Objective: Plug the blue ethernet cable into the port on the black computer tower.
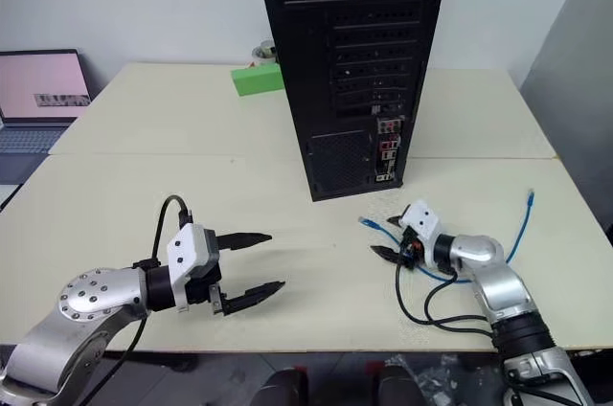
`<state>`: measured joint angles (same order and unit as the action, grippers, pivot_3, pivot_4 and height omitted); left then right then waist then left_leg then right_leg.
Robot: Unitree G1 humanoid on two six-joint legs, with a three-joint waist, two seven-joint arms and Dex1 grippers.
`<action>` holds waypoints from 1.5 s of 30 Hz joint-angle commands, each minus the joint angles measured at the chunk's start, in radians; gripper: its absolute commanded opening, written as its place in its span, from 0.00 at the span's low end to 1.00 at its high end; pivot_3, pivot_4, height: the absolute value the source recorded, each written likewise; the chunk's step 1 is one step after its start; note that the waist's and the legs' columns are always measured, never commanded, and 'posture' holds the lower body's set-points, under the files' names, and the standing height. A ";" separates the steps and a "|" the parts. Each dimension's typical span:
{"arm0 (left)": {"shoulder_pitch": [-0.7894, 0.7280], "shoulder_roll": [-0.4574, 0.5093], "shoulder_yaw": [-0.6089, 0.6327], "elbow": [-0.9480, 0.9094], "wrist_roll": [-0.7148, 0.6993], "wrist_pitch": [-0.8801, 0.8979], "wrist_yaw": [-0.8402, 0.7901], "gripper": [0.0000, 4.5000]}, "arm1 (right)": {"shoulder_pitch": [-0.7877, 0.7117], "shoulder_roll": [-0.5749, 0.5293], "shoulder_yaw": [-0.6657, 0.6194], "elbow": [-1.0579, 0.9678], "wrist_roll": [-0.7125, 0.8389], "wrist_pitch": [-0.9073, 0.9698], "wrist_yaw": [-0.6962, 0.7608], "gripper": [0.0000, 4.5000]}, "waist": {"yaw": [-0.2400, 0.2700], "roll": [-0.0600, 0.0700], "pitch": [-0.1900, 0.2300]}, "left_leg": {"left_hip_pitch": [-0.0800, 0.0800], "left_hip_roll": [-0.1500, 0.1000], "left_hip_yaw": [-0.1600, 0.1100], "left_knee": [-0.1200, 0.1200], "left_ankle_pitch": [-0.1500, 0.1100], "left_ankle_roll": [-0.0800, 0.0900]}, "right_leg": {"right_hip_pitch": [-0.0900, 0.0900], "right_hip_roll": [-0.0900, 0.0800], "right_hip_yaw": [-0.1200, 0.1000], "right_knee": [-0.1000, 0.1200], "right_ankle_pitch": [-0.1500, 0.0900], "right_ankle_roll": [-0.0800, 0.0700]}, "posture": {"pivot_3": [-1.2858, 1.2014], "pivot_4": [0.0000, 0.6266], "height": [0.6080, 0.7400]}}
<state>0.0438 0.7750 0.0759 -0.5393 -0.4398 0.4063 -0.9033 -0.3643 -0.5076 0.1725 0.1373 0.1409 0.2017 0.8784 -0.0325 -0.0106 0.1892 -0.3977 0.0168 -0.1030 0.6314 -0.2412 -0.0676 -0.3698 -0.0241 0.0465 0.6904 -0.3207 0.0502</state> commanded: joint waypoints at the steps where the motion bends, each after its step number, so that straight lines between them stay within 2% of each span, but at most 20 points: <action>1: -0.009 -0.005 0.004 -0.007 0.001 -0.005 0.012 1.00 | 0.005 -0.001 -0.011 -0.015 -0.009 0.008 -0.017 0.63 | 0.000 0.000 0.000 | 0.000 0.000 0.000 0.000 0.000 0.000 | 0.000 0.000 0.000 0.000 0.000 0.000 | 0.52 0.24 1.00; 5: -0.015 -0.005 -0.001 0.009 0.008 -0.006 0.013 1.00 | 0.019 -0.014 -0.028 -0.052 0.011 0.088 -0.023 0.43 | 0.000 0.000 0.000 | 0.000 0.000 0.000 0.000 0.000 0.000 | 0.000 0.000 0.000 0.001 0.000 0.000 | 0.52 0.24 1.00; 7: -0.021 -0.008 -0.013 0.030 0.024 -0.008 0.019 1.00 | 0.014 -0.017 -0.034 -0.060 0.015 0.107 -0.024 0.35 | 0.000 0.000 0.000 | 0.000 0.000 0.000 0.000 0.000 0.000 | 0.000 0.000 0.000 0.001 0.000 0.000 | 0.52 0.24 1.00; 10: -0.027 -0.009 -0.024 0.050 0.040 -0.020 0.020 1.00 | 0.009 -0.018 -0.039 -0.069 0.017 0.124 -0.023 0.17 | 0.000 0.000 0.000 | 0.000 0.000 0.000 0.000 0.000 0.000 | 0.000 0.000 0.000 0.001 0.000 0.000 | 0.52 0.24 1.00; 14: -0.050 -0.004 -0.036 0.085 0.054 -0.032 0.004 1.00 | -0.014 -0.026 -0.026 -0.111 0.025 0.129 0.018 0.00 | 0.000 0.000 0.000 | 0.000 0.000 0.000 0.000 0.000 0.000 | 0.000 0.000 0.000 0.001 0.000 0.000 | 0.52 0.24 1.00; 22: -0.171 -0.017 -0.115 0.213 0.111 -0.084 -0.057 1.00 | -0.056 -0.053 0.075 -0.318 0.071 0.208 0.157 0.00 | -0.002 0.000 0.000 | 0.000 0.000 -0.001 0.000 0.000 0.000 | -0.001 0.001 -0.001 0.001 0.000 0.000 | 0.52 0.24 1.00; 27: -0.253 -0.060 -0.168 0.240 0.106 -0.081 -0.079 1.00 | -0.074 -0.040 0.122 -0.404 0.094 0.263 0.176 0.00 | 0.000 0.000 0.000 | -0.001 0.000 -0.001 0.000 0.000 0.000 | 0.000 0.000 -0.001 0.001 0.000 0.000 | 0.52 0.24 1.00; 32: -0.269 -0.069 -0.207 0.244 0.109 -0.090 -0.119 1.00 | -0.074 -0.033 0.151 -0.436 0.099 0.282 0.173 0.00 | -0.002 0.000 0.000 | -0.001 0.000 -0.002 0.001 0.000 0.000 | -0.001 0.000 -0.001 0.001 0.000 0.000 | 0.52 0.24 1.00; 36: -0.265 -0.067 -0.217 0.227 0.090 -0.070 -0.142 0.85 | -0.078 -0.026 0.156 -0.446 0.100 0.287 0.168 0.00 | -0.002 0.000 0.000 | -0.001 0.000 -0.002 0.001 0.000 0.000 | -0.001 0.000 -0.002 0.001 0.000 0.000 | 0.52 0.24 1.00; 45: -0.260 -0.066 -0.212 0.210 0.076 -0.044 -0.153 0.43 | -0.082 -0.022 0.168 -0.449 0.096 0.285 0.169 0.00 | -0.001 0.000 0.000 | -0.001 0.000 -0.002 0.001 0.000 0.000 | -0.001 0.000 -0.002 0.001 0.000 0.000 | 0.52 0.24 1.00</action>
<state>-0.2153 0.7042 -0.1429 -0.2860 -0.3502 0.3650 -1.0459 -0.4267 -0.5344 0.3387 -0.2712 0.2227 0.4908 1.0448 -0.0335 -0.0107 0.1892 -0.3985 0.0164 -0.1050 0.6321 -0.2409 -0.0672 -0.3707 -0.0238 0.0449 0.6918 -0.3207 0.0503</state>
